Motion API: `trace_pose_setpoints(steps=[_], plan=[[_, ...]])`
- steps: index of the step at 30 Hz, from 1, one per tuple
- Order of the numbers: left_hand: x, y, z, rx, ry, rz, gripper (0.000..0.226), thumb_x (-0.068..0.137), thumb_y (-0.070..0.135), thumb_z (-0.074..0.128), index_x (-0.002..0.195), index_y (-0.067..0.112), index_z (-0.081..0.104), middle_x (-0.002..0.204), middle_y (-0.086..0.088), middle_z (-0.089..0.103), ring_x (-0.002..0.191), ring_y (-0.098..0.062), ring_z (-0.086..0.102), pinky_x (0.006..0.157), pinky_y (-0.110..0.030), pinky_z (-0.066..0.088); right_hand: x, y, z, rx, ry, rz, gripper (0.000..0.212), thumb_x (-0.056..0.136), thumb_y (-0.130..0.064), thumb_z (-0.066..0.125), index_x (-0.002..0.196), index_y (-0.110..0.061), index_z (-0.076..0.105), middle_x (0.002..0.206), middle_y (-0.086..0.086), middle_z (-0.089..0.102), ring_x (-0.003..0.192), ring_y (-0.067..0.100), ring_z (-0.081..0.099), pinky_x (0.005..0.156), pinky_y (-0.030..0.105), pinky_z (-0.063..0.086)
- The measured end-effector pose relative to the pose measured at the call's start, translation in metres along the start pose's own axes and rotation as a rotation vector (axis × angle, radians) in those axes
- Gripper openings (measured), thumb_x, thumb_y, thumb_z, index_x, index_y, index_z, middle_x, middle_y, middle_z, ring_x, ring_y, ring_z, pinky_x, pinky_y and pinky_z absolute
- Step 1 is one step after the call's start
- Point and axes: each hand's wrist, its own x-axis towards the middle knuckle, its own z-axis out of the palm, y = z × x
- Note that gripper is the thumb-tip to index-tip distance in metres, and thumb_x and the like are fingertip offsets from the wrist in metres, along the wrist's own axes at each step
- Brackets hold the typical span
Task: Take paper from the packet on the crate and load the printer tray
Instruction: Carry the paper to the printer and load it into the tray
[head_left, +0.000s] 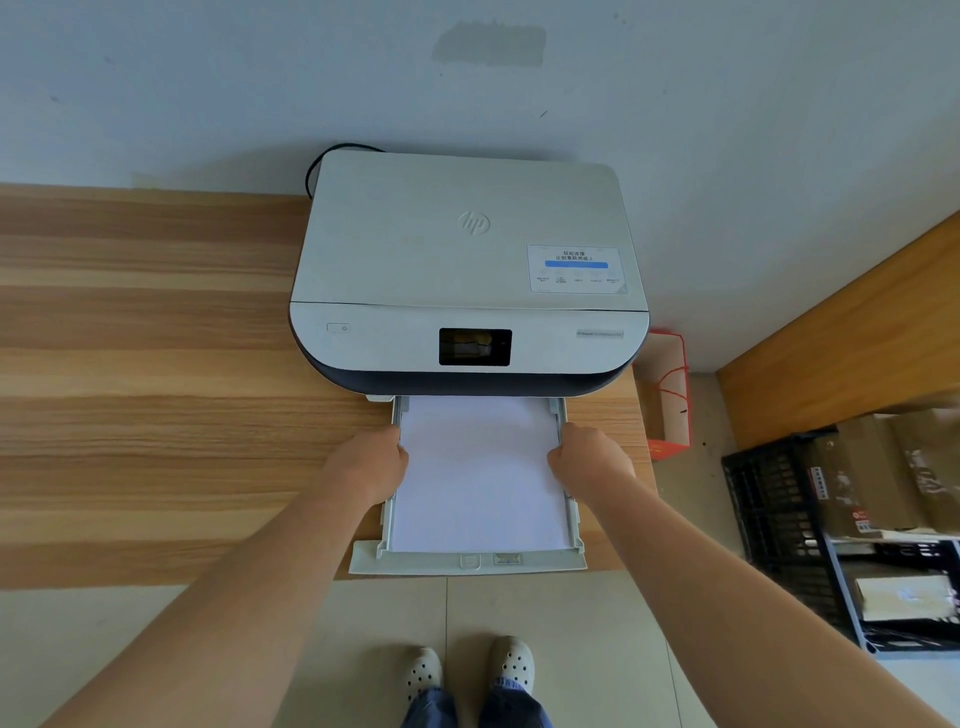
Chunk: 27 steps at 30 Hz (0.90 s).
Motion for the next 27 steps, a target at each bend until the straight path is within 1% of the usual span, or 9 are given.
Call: trace_pose_setpoints(steps=[5,9,12,14,18,20,27], plan=[[-0.002,-0.002,-0.001,0.02,0.013,0.01,0.023,0.098,0.024,0.035,0.08,0.018,0.046,0.072,0.0,0.053,0.064,-0.014,0.051,0.052,-0.027,0.034,-0.001,0.003,0.0,-0.024,0.0,-0.021,0.02,0.088,-0.009,0.038,0.103,-0.014,0.051,0.084,0.005,0.055,0.073,0.025,0.059,0.057,0.031,0.046],[-0.004,-0.002,-0.002,0.033,0.021,-0.002,0.025,0.098,0.025,0.035,0.074,0.021,0.043,0.072,0.001,0.051,0.06,-0.011,0.044,0.051,-0.027,0.032,-0.003,0.004,0.0,-0.014,0.0,-0.029,0.011,0.09,-0.012,0.036,0.092,-0.018,0.045,0.077,0.003,0.053,0.067,0.022,0.055,0.052,0.028,0.041],[-0.003,0.0,0.0,0.027,0.026,-0.011,0.022,0.098,0.023,0.036,0.079,0.019,0.045,0.068,0.002,0.047,0.058,-0.011,0.042,0.051,-0.027,0.033,-0.003,0.002,0.0,0.004,0.001,-0.019,0.01,0.089,-0.011,0.037,0.092,-0.018,0.044,0.076,0.003,0.052,0.065,0.02,0.054,0.048,0.027,0.037],[-0.004,0.0,0.001,0.018,0.029,-0.008,0.021,0.098,0.023,0.036,0.081,0.018,0.047,0.067,0.002,0.047,0.057,-0.011,0.043,0.052,-0.026,0.033,-0.003,0.003,0.0,0.014,0.003,-0.027,0.011,0.088,-0.011,0.037,0.091,-0.017,0.045,0.077,0.003,0.053,0.064,0.02,0.054,0.048,0.026,0.036],[-0.01,-0.002,-0.001,0.033,0.053,0.01,0.024,0.099,0.027,0.037,0.076,0.023,0.044,0.068,0.001,0.054,0.055,-0.01,0.047,0.049,-0.025,0.032,-0.005,0.007,-0.003,-0.008,-0.001,-0.059,0.011,0.091,-0.015,0.035,0.092,-0.018,0.046,0.076,0.003,0.054,0.065,0.02,0.055,0.05,0.028,0.039],[-0.01,-0.002,0.0,0.056,0.064,0.011,0.024,0.1,0.029,0.036,0.079,0.022,0.046,0.07,0.001,0.056,0.056,-0.011,0.048,0.049,-0.025,0.033,-0.006,0.007,-0.003,-0.024,-0.001,-0.058,0.012,0.092,-0.017,0.035,0.093,-0.018,0.046,0.078,0.003,0.055,0.066,0.02,0.056,0.051,0.028,0.041],[-0.008,0.0,0.005,0.046,0.057,0.007,0.02,0.1,0.026,0.036,0.084,0.02,0.046,0.066,0.002,0.051,0.056,-0.01,0.047,0.05,-0.024,0.034,-0.002,0.003,0.0,-0.002,-0.007,-0.01,0.017,0.089,-0.013,0.037,0.099,-0.014,0.051,0.075,0.002,0.051,0.07,0.024,0.055,0.054,0.029,0.041]])
